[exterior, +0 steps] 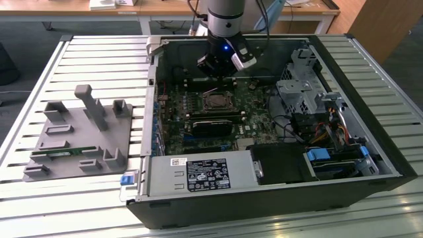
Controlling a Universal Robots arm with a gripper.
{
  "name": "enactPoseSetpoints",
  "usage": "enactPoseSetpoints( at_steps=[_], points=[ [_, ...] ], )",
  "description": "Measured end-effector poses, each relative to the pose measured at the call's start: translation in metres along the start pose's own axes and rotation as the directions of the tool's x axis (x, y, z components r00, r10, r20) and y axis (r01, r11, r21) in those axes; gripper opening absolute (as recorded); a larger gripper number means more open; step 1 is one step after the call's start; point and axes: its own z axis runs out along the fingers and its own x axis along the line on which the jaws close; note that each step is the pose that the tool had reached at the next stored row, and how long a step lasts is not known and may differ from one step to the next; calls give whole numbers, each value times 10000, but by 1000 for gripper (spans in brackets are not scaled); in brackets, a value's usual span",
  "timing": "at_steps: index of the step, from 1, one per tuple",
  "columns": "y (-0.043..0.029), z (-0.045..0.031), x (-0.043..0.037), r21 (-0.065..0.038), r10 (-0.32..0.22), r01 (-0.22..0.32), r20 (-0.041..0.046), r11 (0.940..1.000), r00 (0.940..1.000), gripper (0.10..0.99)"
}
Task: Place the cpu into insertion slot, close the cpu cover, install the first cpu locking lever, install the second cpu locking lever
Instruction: 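Install the first cpu locking lever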
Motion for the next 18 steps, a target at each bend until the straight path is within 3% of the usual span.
enactPoseSetpoints(
  at_steps=[8, 18],
  points=[
    [-5, 99, -35, 2, 1, -1, -3, 10000, 10000, 106],
    [-8, 161, -51, 2, 1, -1, -3, 10000, 10000, 106]
  ],
)
